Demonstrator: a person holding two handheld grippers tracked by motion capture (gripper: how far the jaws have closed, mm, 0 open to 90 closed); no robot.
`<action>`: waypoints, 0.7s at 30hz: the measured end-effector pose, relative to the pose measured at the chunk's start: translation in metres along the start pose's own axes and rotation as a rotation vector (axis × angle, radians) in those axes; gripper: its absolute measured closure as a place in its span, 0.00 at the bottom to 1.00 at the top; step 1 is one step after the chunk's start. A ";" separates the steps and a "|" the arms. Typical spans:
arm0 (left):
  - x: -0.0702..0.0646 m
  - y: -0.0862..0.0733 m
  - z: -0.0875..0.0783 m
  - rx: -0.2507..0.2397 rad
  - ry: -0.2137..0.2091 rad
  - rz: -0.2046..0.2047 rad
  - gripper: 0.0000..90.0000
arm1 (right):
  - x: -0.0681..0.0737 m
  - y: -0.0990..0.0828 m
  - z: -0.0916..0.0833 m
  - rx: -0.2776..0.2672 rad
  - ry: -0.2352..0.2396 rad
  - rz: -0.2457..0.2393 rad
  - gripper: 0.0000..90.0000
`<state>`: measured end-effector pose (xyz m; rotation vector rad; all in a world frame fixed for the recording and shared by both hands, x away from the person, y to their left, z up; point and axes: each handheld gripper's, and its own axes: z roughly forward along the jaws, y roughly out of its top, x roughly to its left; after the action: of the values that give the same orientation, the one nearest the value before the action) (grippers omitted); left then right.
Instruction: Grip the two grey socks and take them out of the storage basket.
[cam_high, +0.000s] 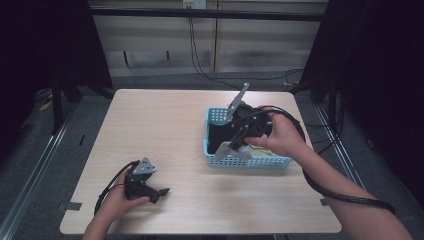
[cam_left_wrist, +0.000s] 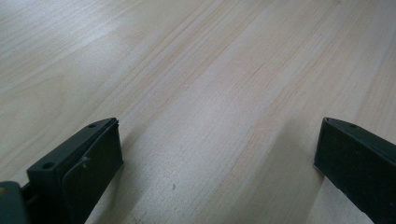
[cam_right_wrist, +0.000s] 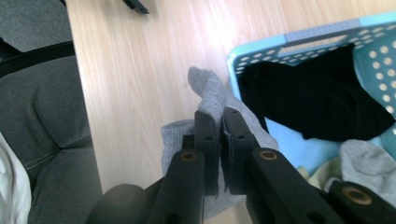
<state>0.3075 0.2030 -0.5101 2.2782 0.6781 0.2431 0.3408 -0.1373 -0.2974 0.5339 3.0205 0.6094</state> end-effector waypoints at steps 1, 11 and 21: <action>0.000 0.000 0.000 -0.001 0.000 0.000 0.00 | 0.004 0.001 0.002 0.003 0.007 -0.007 0.96; 0.000 0.000 0.000 0.000 0.001 0.001 0.00 | 0.018 0.005 0.015 0.008 0.055 -0.044 0.96; 0.000 0.000 0.000 -0.002 -0.002 -0.005 0.00 | 0.019 0.006 0.044 0.026 0.094 -0.065 0.95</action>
<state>0.3072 0.2028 -0.5104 2.2747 0.6825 0.2393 0.3283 -0.1088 -0.3348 0.4171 3.1234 0.6095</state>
